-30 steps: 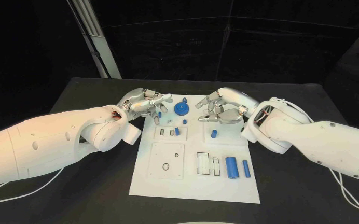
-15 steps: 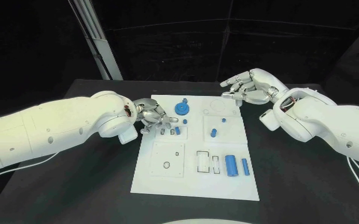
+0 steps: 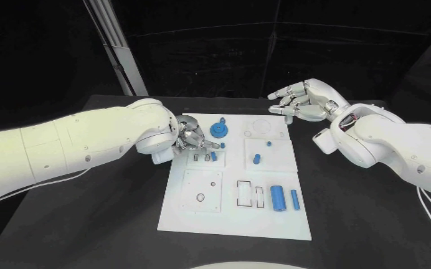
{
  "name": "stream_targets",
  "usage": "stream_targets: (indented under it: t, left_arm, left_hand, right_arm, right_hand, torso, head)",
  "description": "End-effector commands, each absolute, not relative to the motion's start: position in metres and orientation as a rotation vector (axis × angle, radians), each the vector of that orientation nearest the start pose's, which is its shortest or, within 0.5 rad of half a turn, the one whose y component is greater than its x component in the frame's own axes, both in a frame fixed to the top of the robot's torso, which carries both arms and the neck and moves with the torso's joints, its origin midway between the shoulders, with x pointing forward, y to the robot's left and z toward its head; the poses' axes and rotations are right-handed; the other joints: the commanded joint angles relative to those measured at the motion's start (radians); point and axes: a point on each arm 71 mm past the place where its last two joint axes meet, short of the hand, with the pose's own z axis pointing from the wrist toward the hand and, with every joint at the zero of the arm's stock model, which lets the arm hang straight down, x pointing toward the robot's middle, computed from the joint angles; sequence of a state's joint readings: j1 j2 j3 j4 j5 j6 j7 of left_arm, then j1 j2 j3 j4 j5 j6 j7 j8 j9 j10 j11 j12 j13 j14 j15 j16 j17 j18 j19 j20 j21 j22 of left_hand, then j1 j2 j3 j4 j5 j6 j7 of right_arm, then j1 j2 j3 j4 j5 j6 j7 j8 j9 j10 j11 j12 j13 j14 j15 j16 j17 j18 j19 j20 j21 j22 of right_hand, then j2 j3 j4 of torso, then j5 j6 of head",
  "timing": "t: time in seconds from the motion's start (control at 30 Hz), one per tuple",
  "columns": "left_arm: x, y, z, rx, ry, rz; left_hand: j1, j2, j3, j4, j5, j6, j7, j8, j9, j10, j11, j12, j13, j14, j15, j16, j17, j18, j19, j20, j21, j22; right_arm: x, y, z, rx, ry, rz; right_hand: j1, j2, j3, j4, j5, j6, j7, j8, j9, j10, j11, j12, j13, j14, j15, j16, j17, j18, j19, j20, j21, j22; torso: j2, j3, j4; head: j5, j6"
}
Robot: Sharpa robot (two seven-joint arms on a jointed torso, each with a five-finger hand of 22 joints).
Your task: Assemble the parts on the task board
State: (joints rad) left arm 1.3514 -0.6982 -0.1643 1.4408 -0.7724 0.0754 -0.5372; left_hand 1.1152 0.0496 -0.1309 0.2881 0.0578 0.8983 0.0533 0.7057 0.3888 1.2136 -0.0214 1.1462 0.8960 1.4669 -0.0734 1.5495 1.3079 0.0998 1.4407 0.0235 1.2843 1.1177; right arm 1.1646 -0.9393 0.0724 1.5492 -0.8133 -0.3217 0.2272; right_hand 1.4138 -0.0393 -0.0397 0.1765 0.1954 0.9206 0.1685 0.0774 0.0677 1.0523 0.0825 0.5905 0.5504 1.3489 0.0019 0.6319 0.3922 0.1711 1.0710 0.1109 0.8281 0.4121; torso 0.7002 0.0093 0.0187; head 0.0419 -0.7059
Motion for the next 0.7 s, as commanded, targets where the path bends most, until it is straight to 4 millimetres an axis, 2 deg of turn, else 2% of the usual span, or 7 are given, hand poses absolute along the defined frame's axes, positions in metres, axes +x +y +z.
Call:
stream_targets:
  t: [0.03,0.13,0.37,0.7]
  left_arm:
    - [0.498,0.168,-0.206,-0.321,2.424,-0.458]
    - [0.500,0.163,-0.206,-0.307,2.436,-0.447]
    - [0.502,0.154,-0.207,-0.279,2.459,-0.433]
    - [0.504,0.151,-0.210,-0.250,2.496,-0.400]
  left_hand:
    - [0.006,0.012,-0.008,-0.001,0.001,-0.010,-0.001,0.008,0.007,0.007,0.002,0.005,0.002,0.098,-0.010,0.005,0.236,-0.015,0.007,0.001,0.006,0.006]
    - [0.009,0.014,-0.008,-0.001,0.001,-0.012,-0.001,0.011,0.009,0.008,0.002,0.006,0.003,0.098,-0.010,0.005,0.236,-0.015,0.007,0.001,0.007,0.008]
    - [0.012,0.016,-0.009,-0.001,0.002,-0.013,-0.002,0.014,0.012,0.010,0.002,0.010,0.007,0.099,-0.010,0.007,0.240,-0.017,0.009,0.001,0.012,0.015]
    - [0.026,0.020,-0.007,-0.004,0.003,-0.016,-0.003,0.025,0.022,0.014,0.001,0.015,0.013,0.099,-0.011,0.009,0.243,-0.017,0.010,0.000,0.016,0.021]
  right_arm:
    - [0.487,-0.238,-0.147,0.363,1.522,1.174]
    - [0.488,-0.238,-0.147,0.364,1.525,1.172]
    - [0.489,-0.237,-0.148,0.366,1.530,1.171]
    - [0.490,-0.235,-0.149,0.367,1.539,1.172]
  right_hand:
    - [0.009,-0.001,-0.005,-0.001,0.004,-0.004,0.000,0.004,0.001,0.005,-0.001,-0.003,-0.002,0.009,0.001,-0.004,0.002,0.014,0.007,-0.002,-0.003,-0.001]
    - [0.010,-0.001,-0.006,-0.001,0.005,-0.004,0.000,0.004,0.001,0.005,-0.001,-0.003,-0.003,0.010,0.001,-0.006,0.004,0.014,0.009,-0.002,-0.005,-0.003]
    - [0.012,0.000,-0.008,0.000,0.010,-0.005,0.001,0.004,0.001,0.004,-0.001,-0.004,-0.009,0.011,0.001,-0.012,0.010,0.013,0.012,-0.002,-0.012,-0.007]
    - [0.013,0.000,-0.010,0.001,0.014,-0.006,0.001,0.004,0.001,0.003,0.000,-0.004,-0.013,0.011,0.002,-0.018,0.015,0.013,0.015,-0.002,-0.017,-0.011]
  torso:
    - [0.002,-0.0022,0.0002]
    - [0.003,-0.0017,0.0000]
    - [0.003,-0.0030,0.0014]
    - [0.003,-0.0032,0.0020]
  head:
    - [-0.003,-0.001]
    - [-0.002,-0.002]
    - [-0.001,-0.005]
    - [0.001,-0.010]
